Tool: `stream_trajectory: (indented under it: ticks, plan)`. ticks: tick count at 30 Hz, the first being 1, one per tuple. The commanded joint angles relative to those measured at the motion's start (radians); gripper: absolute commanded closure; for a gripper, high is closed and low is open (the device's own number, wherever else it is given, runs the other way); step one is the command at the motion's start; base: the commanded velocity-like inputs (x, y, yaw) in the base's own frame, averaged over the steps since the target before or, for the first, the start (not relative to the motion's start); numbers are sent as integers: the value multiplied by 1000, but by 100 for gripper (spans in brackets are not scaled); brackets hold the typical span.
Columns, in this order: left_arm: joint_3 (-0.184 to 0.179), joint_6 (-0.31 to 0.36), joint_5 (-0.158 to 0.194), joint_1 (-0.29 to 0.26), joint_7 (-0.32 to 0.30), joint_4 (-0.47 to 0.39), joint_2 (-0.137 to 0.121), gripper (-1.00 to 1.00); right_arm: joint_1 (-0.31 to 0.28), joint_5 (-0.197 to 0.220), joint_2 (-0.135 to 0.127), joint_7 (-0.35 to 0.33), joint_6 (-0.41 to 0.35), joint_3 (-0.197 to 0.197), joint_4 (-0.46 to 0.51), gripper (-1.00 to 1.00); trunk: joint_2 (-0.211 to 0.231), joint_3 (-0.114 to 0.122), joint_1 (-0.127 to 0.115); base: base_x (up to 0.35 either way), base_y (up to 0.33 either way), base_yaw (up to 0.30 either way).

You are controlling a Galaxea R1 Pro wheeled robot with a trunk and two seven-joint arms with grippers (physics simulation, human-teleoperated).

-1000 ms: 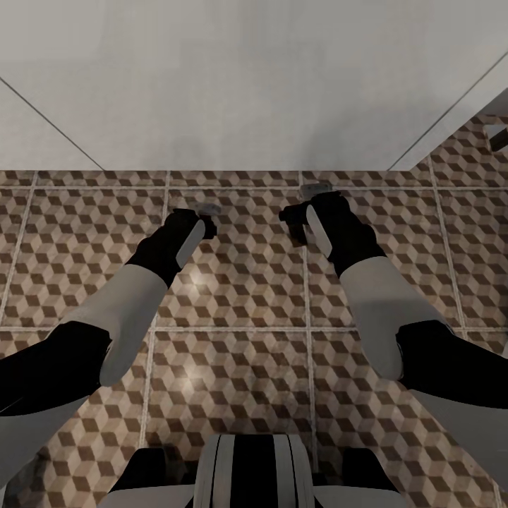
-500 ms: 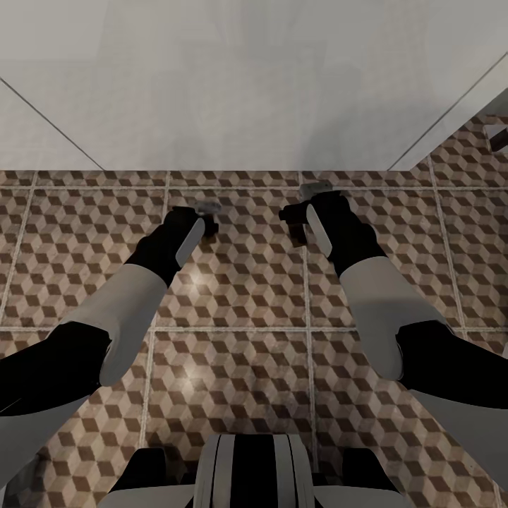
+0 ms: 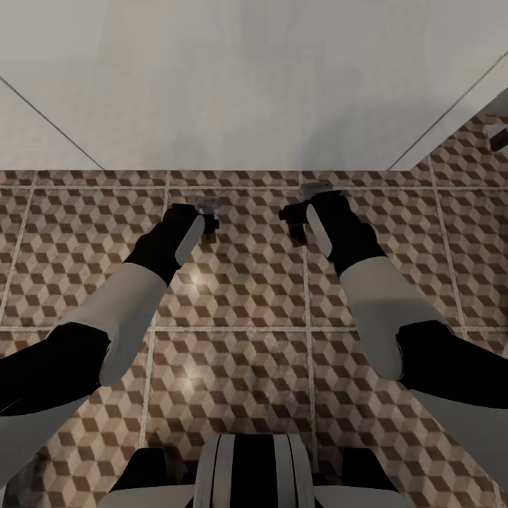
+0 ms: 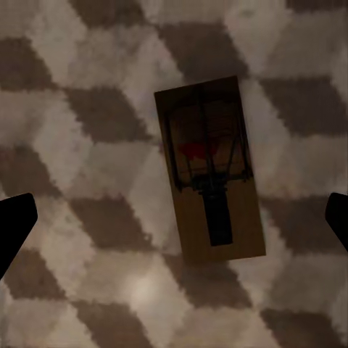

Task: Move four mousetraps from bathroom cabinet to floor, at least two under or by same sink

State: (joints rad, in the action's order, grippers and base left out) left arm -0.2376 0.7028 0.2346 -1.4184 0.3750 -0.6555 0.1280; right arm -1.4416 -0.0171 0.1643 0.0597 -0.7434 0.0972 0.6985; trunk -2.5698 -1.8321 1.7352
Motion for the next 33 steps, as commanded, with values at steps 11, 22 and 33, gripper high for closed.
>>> stream_trajectory:
  ticks: [11, 22, 33]
  plan:
    - [-5, 3, 11, 0, 8, -3, -2, -100, 0, -1, -1, 3, -5, 4, 1, -100, 0, -1, 0, -258, 0, 0]
    - [-5, 3, 11, 0, 8, -3, -2, -100, 0, -1, -1, 3, -5, 4, 1, -100, 0, -1, 0, -332, 0, 0]
    - [-5, 3, 11, 0, 7, -3, -2, -100, 0, -1, -3, 3, -5, 4, 1, -100, 0, -1, 0, -334, 0, 0]
